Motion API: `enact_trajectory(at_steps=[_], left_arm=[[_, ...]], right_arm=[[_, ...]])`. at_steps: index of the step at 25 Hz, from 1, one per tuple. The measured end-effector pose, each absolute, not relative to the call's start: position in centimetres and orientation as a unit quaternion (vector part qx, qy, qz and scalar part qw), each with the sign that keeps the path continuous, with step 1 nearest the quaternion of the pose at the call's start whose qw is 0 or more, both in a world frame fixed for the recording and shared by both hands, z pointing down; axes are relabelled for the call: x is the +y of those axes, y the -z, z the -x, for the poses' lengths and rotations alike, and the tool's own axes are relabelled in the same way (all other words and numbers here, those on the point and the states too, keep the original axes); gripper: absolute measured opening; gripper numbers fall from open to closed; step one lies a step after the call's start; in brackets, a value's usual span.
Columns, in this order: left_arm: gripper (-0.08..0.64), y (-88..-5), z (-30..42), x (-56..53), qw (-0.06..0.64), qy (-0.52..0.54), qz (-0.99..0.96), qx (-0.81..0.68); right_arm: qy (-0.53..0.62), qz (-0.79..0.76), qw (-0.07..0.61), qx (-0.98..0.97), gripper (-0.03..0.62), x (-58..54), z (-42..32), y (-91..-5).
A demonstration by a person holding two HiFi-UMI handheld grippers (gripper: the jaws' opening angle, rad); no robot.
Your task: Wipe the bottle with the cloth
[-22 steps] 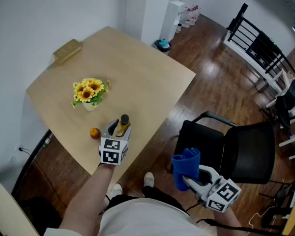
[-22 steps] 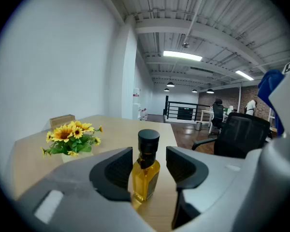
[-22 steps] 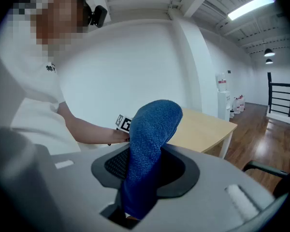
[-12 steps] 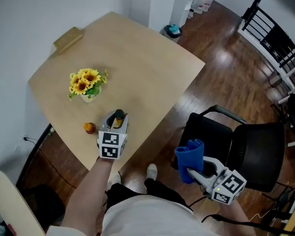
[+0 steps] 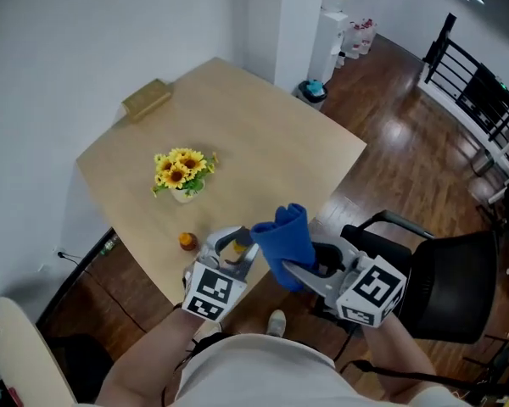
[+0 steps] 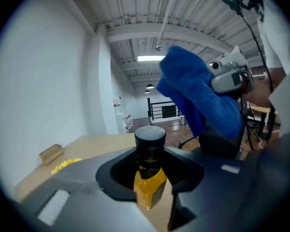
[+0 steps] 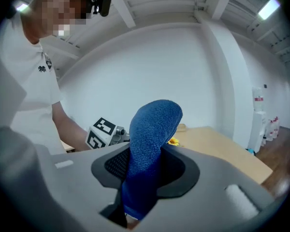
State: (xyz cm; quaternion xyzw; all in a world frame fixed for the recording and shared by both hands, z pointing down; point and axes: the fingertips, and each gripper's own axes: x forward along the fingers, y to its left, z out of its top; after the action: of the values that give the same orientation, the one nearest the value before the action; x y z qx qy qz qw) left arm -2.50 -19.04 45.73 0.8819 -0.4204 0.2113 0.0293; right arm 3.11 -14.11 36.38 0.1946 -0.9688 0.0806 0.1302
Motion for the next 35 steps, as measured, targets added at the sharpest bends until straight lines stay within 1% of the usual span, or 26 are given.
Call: enact_trajectory(at_steps=[2, 5, 6, 8, 10, 12, 14, 17, 20, 23, 27, 35], left_arm=[[0.152, -46.1, 2.5, -17.9, 0.019, -0.228, -0.885, -0.405], [0.152, -46.4, 2.7, -16.5, -0.001, -0.253, -0.887, -0.387], [0.152, -46.3, 2.8, -16.0, -0.01, -0.261, -0.886, -0.383], [0.152, -46.1, 3.2, -15.6, -0.026, -0.271, -0.885, -0.377], [0.152, -45.9, 3.7, -15.4, -0.025, -0.27, -0.886, -0.375], [0.152, -45.3, 4.6, -15.5, -0.009, -0.253, -0.89, -0.379], [0.152, -43.7, 5.3, -15.9, 0.016, -0.22, -0.898, -0.381], [0.152, -40.1, 5.8, -16.5, 0.046, -0.166, -0.911, -0.375], [0.152, -37.0, 5.8, -17.2, 0.071, -0.121, -0.921, -0.364], [0.152, -35.1, 5.9, -17.9, 0.084, -0.097, -0.925, -0.358], [0.152, -34.1, 5.6, -18.4, 0.096, -0.089, -0.923, -0.362], [0.152, -33.0, 5.0, -18.9, 0.104, -0.086, -0.919, -0.371]], right_arm=[[-0.053, -0.165, 0.16, -0.972, 0.144, -14.1, 0.2, -35.8], [-0.016, -0.131, 0.237, -0.962, 0.144, -13.4, 2.9, -36.9], [-0.011, -0.123, 0.253, -0.96, 0.144, -13.2, 3.4, -37.4], [-0.017, -0.122, 0.261, -0.958, 0.144, -13.5, 3.8, -38.3], [-0.028, -0.141, 0.257, -0.956, 0.144, -14.7, 3.2, -38.7], [-0.034, -0.174, 0.244, -0.953, 0.144, -16.3, 2.2, -38.6], [-0.048, -0.198, 0.207, -0.957, 0.144, -17.3, 1.5, -37.5], [-0.077, -0.203, 0.13, -0.967, 0.143, -17.2, 1.4, -35.5], [-0.085, -0.21, 0.096, -0.969, 0.143, -17.3, 1.9, -35.9], [-0.118, -0.221, 0.066, -0.966, 0.143, -17.7, 1.8, -37.4], [-0.137, -0.236, 0.076, -0.959, 0.143, -18.1, 0.4, -40.6], [-0.165, -0.264, 0.167, -0.935, 0.143, -18.7, -3.1, -49.3]])
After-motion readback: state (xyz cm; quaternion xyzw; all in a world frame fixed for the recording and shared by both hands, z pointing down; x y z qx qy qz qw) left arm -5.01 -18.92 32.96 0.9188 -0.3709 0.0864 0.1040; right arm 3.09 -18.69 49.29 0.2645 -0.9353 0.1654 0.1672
